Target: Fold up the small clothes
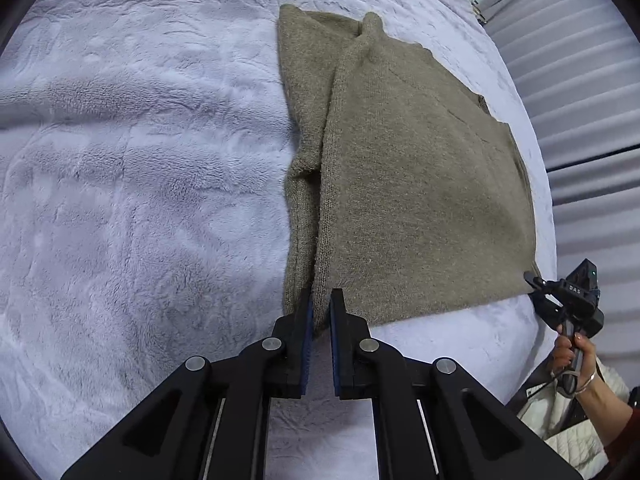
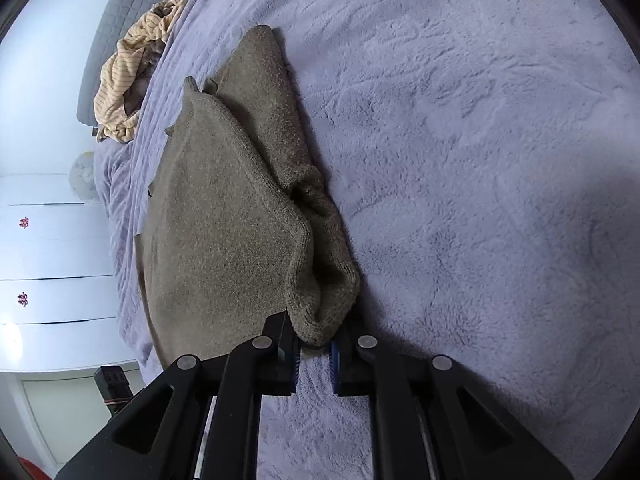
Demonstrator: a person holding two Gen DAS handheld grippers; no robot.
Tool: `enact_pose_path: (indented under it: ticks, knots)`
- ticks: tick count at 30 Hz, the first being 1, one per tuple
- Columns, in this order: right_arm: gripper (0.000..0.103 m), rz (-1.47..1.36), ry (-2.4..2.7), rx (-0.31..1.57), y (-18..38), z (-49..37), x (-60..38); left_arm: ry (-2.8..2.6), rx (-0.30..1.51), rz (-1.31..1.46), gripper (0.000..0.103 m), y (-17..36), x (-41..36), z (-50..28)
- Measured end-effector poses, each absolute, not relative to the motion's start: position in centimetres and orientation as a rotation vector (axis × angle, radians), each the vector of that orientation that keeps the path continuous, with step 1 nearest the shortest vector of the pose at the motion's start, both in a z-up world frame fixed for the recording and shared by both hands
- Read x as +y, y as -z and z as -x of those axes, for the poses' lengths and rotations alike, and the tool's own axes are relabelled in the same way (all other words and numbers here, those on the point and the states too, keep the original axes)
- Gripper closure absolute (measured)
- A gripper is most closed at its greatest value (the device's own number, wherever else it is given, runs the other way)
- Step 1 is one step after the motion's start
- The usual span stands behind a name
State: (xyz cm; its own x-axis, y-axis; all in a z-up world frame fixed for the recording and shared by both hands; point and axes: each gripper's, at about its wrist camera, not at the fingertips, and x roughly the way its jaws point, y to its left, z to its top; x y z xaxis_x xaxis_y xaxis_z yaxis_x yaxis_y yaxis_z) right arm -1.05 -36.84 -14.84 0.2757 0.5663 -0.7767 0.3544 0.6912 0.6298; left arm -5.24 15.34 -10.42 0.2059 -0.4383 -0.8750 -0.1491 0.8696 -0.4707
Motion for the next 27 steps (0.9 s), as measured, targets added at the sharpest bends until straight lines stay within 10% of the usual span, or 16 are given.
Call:
enact_pose_path:
  ticks: [3,5,6,7,27]
  knots:
    - [0.080,-0.840,-0.147,1.343,13.8,1.4,-36.6,0.197,1.374,0.516,0.094,10.3,15.7,5.5]
    - [0.072,-0.831,-0.148,1.343,13.4,1.6,-36.4,0.162,1.373,0.474,0.063,10.0,15.3,5.4]
    - [0.067,-0.828,-0.153,1.341,12.9,2.0,-36.2,0.131,1.369,0.449,0.030,9.7,15.2,5.4]
    - [0.064,-0.830,-0.159,1.339,12.6,2.2,-35.9,0.115,1.354,0.438,0.022,9.5,14.9,5.4]
    - [0.061,-0.688,-0.649,1.498,12.0,2.5,-16.8,0.009,1.380,0.538,0.020,11.2,17.0,6.4]
